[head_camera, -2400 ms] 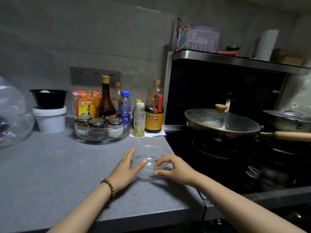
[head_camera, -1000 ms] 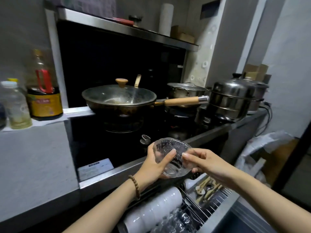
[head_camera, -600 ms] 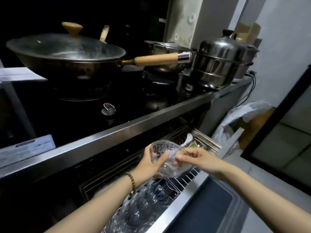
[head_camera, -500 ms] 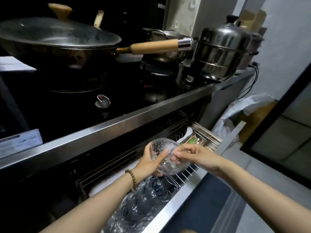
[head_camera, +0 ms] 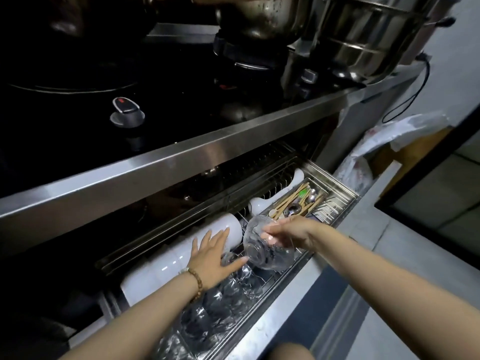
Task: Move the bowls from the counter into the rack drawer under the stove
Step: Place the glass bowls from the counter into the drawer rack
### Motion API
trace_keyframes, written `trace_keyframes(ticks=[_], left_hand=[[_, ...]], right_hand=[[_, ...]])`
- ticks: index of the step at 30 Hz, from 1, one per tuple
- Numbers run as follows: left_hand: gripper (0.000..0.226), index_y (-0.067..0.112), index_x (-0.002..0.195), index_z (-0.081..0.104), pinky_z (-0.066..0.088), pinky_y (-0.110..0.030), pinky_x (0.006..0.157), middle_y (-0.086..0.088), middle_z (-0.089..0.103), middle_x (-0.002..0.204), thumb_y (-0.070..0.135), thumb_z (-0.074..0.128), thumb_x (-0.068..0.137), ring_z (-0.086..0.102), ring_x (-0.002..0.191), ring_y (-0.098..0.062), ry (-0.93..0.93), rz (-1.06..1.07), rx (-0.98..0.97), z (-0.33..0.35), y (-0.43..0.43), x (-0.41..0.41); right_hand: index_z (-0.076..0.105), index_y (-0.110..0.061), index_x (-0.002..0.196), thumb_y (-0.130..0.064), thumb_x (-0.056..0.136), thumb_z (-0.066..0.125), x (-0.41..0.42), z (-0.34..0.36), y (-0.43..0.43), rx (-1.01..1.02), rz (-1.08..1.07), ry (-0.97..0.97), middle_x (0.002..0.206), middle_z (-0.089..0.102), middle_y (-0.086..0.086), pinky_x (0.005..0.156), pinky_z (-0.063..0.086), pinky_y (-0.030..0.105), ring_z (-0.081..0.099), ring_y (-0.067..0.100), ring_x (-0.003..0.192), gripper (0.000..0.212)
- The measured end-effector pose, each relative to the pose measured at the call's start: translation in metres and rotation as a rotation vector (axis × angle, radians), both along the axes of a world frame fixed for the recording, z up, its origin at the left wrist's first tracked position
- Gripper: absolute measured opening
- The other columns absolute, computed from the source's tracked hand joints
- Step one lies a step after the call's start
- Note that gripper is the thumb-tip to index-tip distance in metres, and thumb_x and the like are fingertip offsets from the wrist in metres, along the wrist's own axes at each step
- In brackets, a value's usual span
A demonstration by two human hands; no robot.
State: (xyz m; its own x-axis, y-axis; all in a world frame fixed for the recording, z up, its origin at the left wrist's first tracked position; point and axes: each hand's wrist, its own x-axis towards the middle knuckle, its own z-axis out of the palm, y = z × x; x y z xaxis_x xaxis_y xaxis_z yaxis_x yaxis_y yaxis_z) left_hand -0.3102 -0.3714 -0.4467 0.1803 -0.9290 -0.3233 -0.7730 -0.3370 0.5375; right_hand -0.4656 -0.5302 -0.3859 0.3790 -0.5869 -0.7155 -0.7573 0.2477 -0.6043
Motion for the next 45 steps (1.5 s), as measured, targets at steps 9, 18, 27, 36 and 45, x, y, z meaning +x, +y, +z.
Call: trace_keyframes(ticks=[9, 18, 27, 36, 45], left_hand=[[0.116, 0.028, 0.149, -0.007, -0.023, -0.053, 0.110, 0.009, -0.023, 0.152, 0.091, -0.003, 0.052, -0.028, 0.140, -0.019, -0.257, -0.115, 0.003, -0.039, 0.006, 0.006], [0.105, 0.033, 0.149, -0.005, -0.026, -0.053, 0.108, 0.013, -0.028, 0.145, 0.088, 0.001, 0.059, -0.031, 0.139, -0.020, -0.289, -0.109, -0.023, -0.045, 0.008, 0.004], [0.107, 0.032, 0.149, -0.004, -0.025, -0.053, 0.109, 0.013, -0.029, 0.144, 0.089, -0.001, 0.058, -0.031, 0.139, -0.020, -0.284, -0.108, -0.034, -0.047, 0.008, 0.004], [0.107, 0.030, 0.149, -0.005, -0.024, -0.052, 0.110, 0.014, -0.027, 0.144, 0.088, 0.004, 0.060, -0.029, 0.140, -0.019, -0.273, -0.098, -0.020, -0.045, 0.009, 0.005], [0.111, 0.028, 0.149, -0.006, -0.019, -0.046, 0.113, 0.007, -0.009, 0.158, 0.090, 0.003, 0.056, -0.017, 0.144, -0.017, -0.198, -0.102, 0.008, -0.026, 0.014, 0.005]], right_hand=[[0.057, -0.009, 0.104, -0.041, 0.095, 0.042, 0.028, -0.026, -0.015, 0.175, 0.241, 0.293, 0.106, 0.058, 0.015, 0.103, 0.044, 0.048, 0.057, 0.028, 0.094, 0.036], [0.052, -0.014, 0.079, -0.033, 0.100, 0.035, 0.042, -0.049, -0.015, 0.173, 0.293, 0.384, 0.071, 0.051, 0.001, 0.061, 0.043, 0.024, 0.047, 0.012, 0.062, 0.033], [0.062, -0.006, 0.094, -0.026, 0.096, 0.047, 0.042, -0.061, -0.012, 0.258, 0.273, 0.339, 0.083, 0.066, 0.005, 0.095, 0.051, 0.033, 0.062, 0.016, 0.075, 0.024], [0.054, -0.006, 0.084, -0.028, 0.095, 0.050, 0.045, -0.047, -0.002, 0.209, 0.367, 0.382, 0.083, 0.057, 0.005, 0.099, 0.044, 0.034, 0.054, 0.018, 0.077, 0.024], [0.062, -0.004, 0.095, -0.025, 0.089, 0.061, 0.037, -0.036, 0.008, -0.053, 0.335, 0.262, 0.115, 0.062, 0.016, 0.102, 0.046, 0.044, 0.060, 0.029, 0.104, 0.022]])
